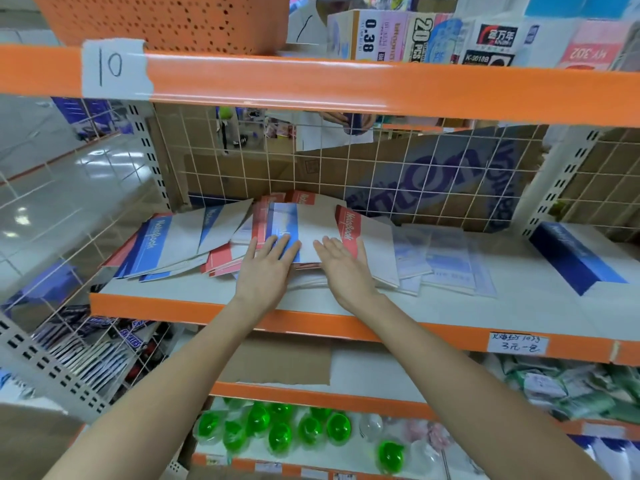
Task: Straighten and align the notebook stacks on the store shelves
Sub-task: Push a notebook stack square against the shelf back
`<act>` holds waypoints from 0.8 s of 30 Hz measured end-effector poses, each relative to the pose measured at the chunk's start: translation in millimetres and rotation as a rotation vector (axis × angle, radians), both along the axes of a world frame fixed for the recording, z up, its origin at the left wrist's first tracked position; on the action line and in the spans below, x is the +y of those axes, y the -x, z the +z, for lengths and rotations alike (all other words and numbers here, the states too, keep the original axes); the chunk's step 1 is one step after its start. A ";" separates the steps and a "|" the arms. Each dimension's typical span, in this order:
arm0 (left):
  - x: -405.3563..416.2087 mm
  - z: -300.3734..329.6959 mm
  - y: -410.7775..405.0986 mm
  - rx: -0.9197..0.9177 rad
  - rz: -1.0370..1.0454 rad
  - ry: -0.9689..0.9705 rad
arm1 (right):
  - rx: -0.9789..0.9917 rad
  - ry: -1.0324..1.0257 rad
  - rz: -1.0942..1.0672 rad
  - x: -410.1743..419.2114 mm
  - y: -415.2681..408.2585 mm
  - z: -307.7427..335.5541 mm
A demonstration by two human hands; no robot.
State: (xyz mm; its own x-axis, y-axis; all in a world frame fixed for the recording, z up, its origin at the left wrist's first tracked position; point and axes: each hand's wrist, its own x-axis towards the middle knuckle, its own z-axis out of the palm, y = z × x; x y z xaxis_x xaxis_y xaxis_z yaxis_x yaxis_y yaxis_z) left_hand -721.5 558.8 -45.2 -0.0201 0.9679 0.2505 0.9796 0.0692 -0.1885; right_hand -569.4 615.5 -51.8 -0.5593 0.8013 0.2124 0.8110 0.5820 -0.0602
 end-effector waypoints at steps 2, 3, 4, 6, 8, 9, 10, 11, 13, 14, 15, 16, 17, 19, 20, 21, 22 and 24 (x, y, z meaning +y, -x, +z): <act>-6.1 4.8 1.0 0.033 -0.013 0.000 | 0.001 -0.008 0.003 -11.7 1.4 2.8; -8.7 7.5 1.0 0.050 -0.023 0.000 | 0.002 -0.015 0.003 -18.7 1.3 3.6; -11.2 10.1 0.5 0.065 -0.035 -0.002 | 0.009 -0.019 -0.001 -26.0 0.0 4.2; -17.1 12.9 -2.3 0.081 -0.068 -0.007 | 0.022 -0.026 -0.024 -41.3 -5.8 5.1; -26.2 11.9 -7.1 0.073 -0.109 -0.020 | 0.018 -0.039 -0.052 -55.5 -13.0 6.4; -31.6 10.5 -12.0 0.058 -0.130 -0.031 | 0.012 -0.039 -0.069 -63.1 -18.7 7.3; -36.2 8.9 -15.4 0.037 -0.140 -0.041 | 0.013 -0.039 -0.080 -68.2 -22.5 8.4; -40.3 7.7 -20.5 0.017 -0.146 -0.047 | 0.016 -0.042 -0.094 -72.9 -27.3 9.0; -45.8 6.9 -34.0 -0.013 -0.167 -0.057 | 0.021 -0.061 -0.126 -82.8 -40.2 9.8; -47.1 7.5 -41.9 -0.026 -0.178 -0.064 | 0.026 -0.076 -0.137 -86.8 -48.1 9.5; -47.5 8.4 -50.3 -0.039 -0.191 -0.070 | 0.032 -0.091 -0.148 -90.5 -57.0 9.2; -47.4 9.7 -59.6 -0.051 -0.204 -0.076 | 0.039 -0.102 -0.160 -93.7 -66.8 9.0; -47.2 11.2 -69.7 -0.059 -0.218 -0.082 | 0.048 -0.108 -0.172 -96.1 -77.5 9.1; -45.5 14.3 -92.3 -0.070 -0.254 -0.096 | 0.069 -0.113 -0.191 -98.5 -100.9 10.4; -43.9 15.7 -105.5 -0.083 -0.274 -0.105 | 0.078 -0.120 -0.202 -98.2 -114.0 11.4; -41.8 17.2 -120.2 -0.098 -0.292 -0.115 | 0.081 -0.129 -0.216 -97.1 -128.1 12.3; -39.1 18.8 -136.1 -0.107 -0.309 -0.123 | 0.080 -0.139 -0.230 -95.5 -143.6 13.3; -31.2 21.5 -172.3 -0.114 -0.347 -0.141 | 0.084 -0.149 -0.256 -91.3 -179.5 14.7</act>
State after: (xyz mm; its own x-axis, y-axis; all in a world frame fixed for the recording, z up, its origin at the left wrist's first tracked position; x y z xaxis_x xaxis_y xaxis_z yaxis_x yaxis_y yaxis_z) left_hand -549.2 527.7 -23.7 0.2675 0.8781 0.3968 0.9633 -0.2529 -0.0898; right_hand -389.9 524.1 -37.1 -0.3189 0.8703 0.3752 0.9281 0.3671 -0.0627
